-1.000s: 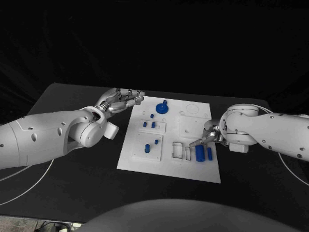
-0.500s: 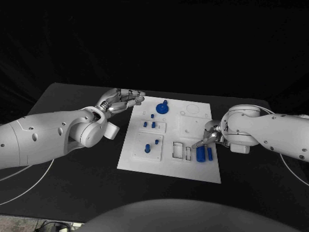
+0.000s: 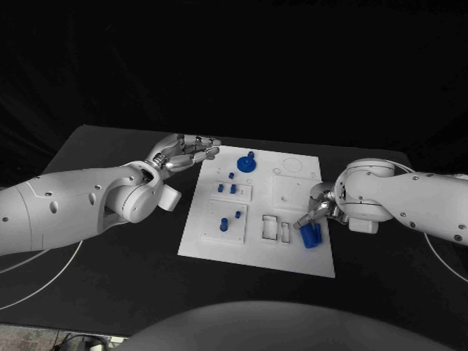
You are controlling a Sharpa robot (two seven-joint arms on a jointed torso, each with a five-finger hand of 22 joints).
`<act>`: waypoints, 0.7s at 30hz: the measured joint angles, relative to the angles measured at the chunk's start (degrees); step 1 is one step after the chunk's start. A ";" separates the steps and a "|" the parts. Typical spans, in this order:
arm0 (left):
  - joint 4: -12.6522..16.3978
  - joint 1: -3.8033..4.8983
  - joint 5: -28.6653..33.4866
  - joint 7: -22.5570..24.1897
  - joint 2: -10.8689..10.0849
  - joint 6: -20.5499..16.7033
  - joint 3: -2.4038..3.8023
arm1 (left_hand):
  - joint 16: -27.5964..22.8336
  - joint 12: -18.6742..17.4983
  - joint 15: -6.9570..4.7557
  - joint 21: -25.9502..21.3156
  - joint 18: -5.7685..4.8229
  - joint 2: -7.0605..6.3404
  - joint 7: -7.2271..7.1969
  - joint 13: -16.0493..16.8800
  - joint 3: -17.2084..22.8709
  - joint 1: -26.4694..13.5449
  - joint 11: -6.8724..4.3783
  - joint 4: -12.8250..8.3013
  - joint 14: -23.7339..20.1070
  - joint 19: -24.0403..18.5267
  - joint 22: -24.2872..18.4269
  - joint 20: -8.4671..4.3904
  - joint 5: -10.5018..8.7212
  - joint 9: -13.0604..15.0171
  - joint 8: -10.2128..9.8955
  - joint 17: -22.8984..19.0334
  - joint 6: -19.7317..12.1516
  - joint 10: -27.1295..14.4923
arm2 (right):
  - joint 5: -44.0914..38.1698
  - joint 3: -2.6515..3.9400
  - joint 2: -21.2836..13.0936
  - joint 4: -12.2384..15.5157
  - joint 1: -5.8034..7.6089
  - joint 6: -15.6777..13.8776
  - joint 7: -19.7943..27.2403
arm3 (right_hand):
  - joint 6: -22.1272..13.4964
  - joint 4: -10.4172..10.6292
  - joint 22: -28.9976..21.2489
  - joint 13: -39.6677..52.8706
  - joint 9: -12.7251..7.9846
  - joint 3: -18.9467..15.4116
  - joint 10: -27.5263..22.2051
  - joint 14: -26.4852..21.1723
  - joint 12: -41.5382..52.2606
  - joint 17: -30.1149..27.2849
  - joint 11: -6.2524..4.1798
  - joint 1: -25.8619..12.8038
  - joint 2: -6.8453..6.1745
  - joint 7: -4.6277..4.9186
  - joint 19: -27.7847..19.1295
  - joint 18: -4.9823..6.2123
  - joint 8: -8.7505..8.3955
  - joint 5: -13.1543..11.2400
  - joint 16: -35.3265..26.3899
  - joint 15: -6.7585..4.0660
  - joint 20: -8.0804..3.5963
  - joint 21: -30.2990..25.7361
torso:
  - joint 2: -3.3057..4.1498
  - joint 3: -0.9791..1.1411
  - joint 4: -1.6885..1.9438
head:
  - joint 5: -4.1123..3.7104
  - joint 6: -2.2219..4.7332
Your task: Assemble the parts on the task board
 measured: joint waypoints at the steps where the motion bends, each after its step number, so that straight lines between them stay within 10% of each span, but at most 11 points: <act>1: -0.01 0.00 -0.01 -0.01 0.00 0.01 0.00 | 0.00 0.00 0.08 0.00 0.01 0.00 0.00 0.00 0.00 0.00 0.00 0.00 0.08 0.00 0.00 0.00 0.00 0.00 0.00 0.00 0.00 0.00 | 0.32 -0.01 -0.02 -0.03 -0.02 -0.09 -0.01 | 0.03 -0.13 0.00 0.00 0.16 0.13 0.00 0.00 0.00 0.00 0.00 0.07 0.08 -0.02 0.00 0.00 0.00 0.00 0.00 0.00 0.00 0.00 | 0.00 0.00 0.00 | 0.03 0.00; 21: -0.40 -0.05 -0.06 -0.19 0.17 0.11 0.00 | 0.00 0.00 0.08 0.00 0.00 0.00 0.00 0.00 0.00 0.00 0.00 0.00 0.08 0.21 -0.05 -0.21 0.00 -0.01 0.22 -0.01 0.00 0.00 | 8.86 -0.11 -0.72 1.48 2.34 -3.89 -0.12 | 0.11 -0.06 -0.01 0.00 1.90 0.41 0.16 0.00 0.00 -0.01 -0.23 0.06 0.84 0.03 -0.21 -0.01 0.51 -0.86 0.00 0.00 -0.21 -1.02 | -0.04 -0.06 -0.04 | 0.12 0.00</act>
